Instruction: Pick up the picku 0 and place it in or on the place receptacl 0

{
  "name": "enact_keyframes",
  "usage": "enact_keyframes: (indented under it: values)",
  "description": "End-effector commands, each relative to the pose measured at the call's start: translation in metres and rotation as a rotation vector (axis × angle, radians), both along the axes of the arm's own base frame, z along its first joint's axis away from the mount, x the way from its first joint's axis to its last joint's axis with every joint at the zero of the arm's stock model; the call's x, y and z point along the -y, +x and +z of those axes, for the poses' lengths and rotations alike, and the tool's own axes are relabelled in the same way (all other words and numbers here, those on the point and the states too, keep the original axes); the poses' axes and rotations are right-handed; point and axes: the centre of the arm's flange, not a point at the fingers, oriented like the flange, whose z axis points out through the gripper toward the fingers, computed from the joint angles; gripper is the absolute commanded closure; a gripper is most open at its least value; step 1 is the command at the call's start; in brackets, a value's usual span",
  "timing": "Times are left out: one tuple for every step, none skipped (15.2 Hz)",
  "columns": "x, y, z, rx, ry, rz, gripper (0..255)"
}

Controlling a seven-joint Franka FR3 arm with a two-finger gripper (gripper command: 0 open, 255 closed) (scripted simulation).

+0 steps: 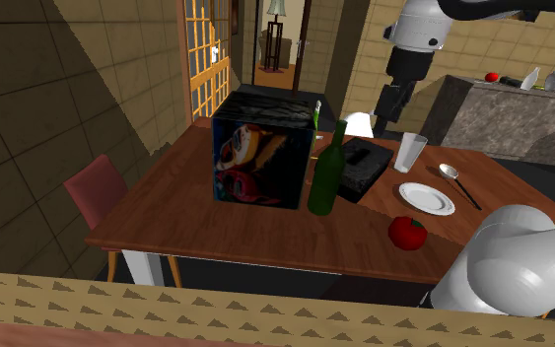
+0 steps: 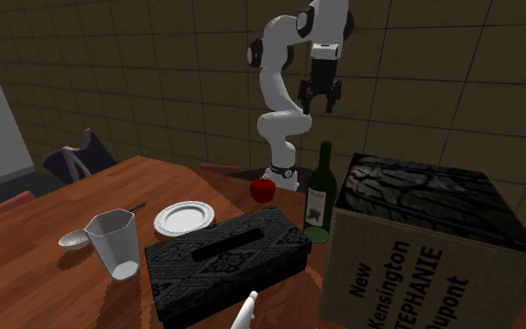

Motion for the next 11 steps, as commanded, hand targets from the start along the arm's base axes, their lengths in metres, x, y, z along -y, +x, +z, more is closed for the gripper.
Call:
enact_keyframes:
  values:
    - [0.0,0.0,0.0,0.0,0.0,0.0,0]
    - [0.008,-0.004,-0.01,-0.002,0.007,0.0,0]
    - [0.016,-0.009,-0.02,-0.003,0.014,0.001,0]
    - [0.024,-0.014,-0.03,-0.005,0.021,0.001,0]
    - [0.032,-0.018,-0.04,-0.007,0.028,0.001,0]
    - [0.04,-0.023,-0.05,-0.008,0.035,0.002,0]
    - [0.048,-0.027,-0.06,-0.01,0.042,0.002,0]
    - [0.056,-0.032,-0.071,-0.012,0.049,0.002,0]
    - [0.064,-0.036,-0.081,-0.014,0.055,0.002,0]
    - [0.072,-0.041,-0.091,-0.015,0.062,0.003,0]
    - [0.079,-0.046,-0.102,-0.017,0.069,0.003,0]
